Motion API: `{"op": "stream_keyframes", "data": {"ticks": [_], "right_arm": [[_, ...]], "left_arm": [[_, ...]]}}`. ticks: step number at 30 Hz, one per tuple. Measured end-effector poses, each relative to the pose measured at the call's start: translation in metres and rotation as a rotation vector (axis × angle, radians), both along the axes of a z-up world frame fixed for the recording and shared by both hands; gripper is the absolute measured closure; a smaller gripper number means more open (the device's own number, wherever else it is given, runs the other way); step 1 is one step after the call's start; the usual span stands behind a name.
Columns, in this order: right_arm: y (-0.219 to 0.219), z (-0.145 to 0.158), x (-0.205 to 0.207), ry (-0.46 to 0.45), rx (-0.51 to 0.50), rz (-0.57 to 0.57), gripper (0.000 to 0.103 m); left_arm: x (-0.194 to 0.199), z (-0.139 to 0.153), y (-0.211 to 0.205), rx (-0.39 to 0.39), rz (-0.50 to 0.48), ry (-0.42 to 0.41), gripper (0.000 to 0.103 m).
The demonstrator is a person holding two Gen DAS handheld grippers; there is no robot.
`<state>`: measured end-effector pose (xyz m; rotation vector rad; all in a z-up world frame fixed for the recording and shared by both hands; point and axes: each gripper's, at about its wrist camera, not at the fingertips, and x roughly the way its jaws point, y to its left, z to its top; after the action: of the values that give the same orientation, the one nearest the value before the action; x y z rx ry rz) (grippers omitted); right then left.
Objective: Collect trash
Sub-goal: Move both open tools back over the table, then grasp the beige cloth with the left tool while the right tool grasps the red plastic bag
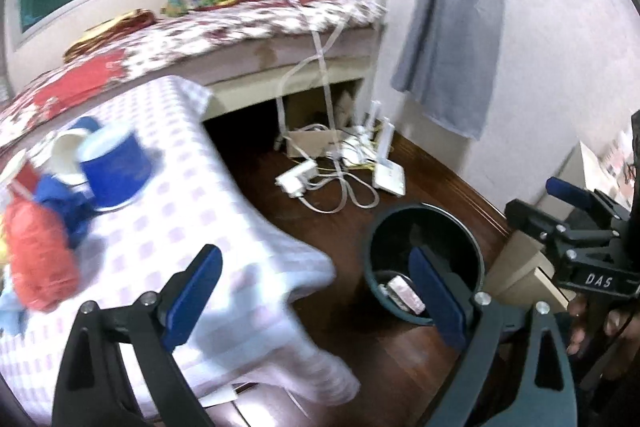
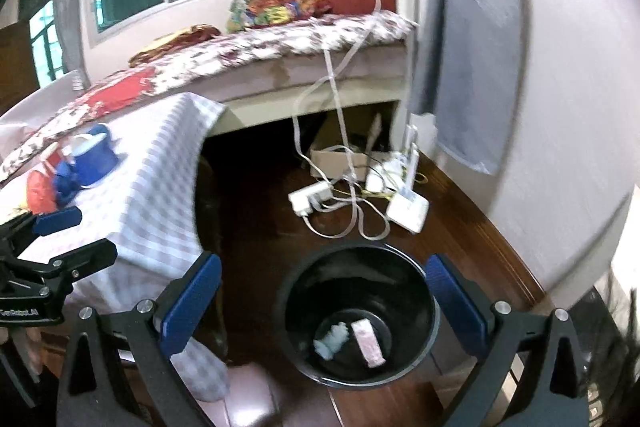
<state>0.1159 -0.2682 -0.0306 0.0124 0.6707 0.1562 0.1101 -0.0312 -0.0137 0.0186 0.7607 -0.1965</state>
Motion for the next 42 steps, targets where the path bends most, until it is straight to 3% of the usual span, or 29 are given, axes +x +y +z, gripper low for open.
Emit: {"op": "stream_keyframes", "data": {"ticks": [15,22,27,32,39,42], "right_arm": [[0.147,0.021,0.002,-0.041,0.014,0.324,0.000],[0.234,0.026,0.003,-0.020,-0.004,0.469,0.000],[0.292,0.023,0.002,-0.019,0.004,0.561,0.000],[0.334,0.010,0.009,0.004,-0.019,0.584,0.000],[0.356,-0.005,0.032,0.046,-0.018,0.580,0.000],[0.365,-0.011,0.038,0.068,-0.020,0.595,0.010]], "left_arm": [[-0.056,0.013,0.148,0.016,0.365,-0.066,0.008],[-0.088,0.002,0.231,-0.001,0.592,-0.056,0.008],[-0.100,-0.005,0.277,-0.035,0.703,-0.069,0.008],[-0.092,-0.012,0.308,-0.065,0.733,-0.070,0.008],[-0.064,-0.029,0.332,-0.145,0.723,-0.041,0.013],[-0.053,-0.039,0.339,-0.168,0.716,-0.007,0.021]]}}
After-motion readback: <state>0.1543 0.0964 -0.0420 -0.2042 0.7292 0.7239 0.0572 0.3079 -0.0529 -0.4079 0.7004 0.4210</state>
